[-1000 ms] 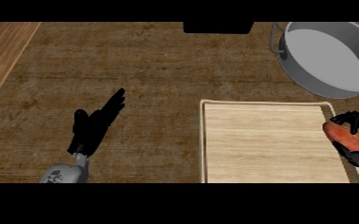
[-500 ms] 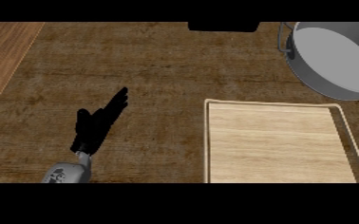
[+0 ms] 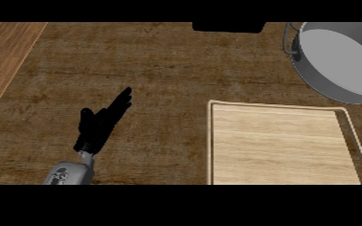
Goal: Pick the sweet potato from the tray and place it in the pot
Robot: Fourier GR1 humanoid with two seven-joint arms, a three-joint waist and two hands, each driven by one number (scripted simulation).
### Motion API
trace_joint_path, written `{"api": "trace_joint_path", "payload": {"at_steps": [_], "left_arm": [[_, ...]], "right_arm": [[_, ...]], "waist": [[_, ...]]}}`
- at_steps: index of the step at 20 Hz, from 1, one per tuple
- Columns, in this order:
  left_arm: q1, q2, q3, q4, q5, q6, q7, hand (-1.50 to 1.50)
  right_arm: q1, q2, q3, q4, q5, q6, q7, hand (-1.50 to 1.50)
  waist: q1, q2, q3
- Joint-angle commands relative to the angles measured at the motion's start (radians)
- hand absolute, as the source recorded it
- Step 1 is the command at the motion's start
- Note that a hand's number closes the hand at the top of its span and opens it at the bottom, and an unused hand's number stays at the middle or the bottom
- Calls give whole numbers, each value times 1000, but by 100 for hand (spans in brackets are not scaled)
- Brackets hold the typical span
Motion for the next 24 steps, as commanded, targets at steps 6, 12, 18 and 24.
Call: {"api": "trace_joint_path", "payload": {"at_steps": [6,12,18,24], "left_arm": [[-16,8,-1,16,-2,-19,-8,0],[-27,-27,-30,23,-34,13,12,0],[-62,-48,-36,70,-47,13,-14,0],[-44,-6,-5,24,-25,-4,16,0]], "right_arm": [[-126,-77,53,92,90,5,-157,150],[-266,-108,136,120,176,-6,-124,150],[-401,-64,237,164,300,-92,-83,150],[-510,3,335,221,436,-200,-52,150]], "waist": [[30,1,-6],[36,-2,-9],[36,4,-11],[55,3,-11]]}}
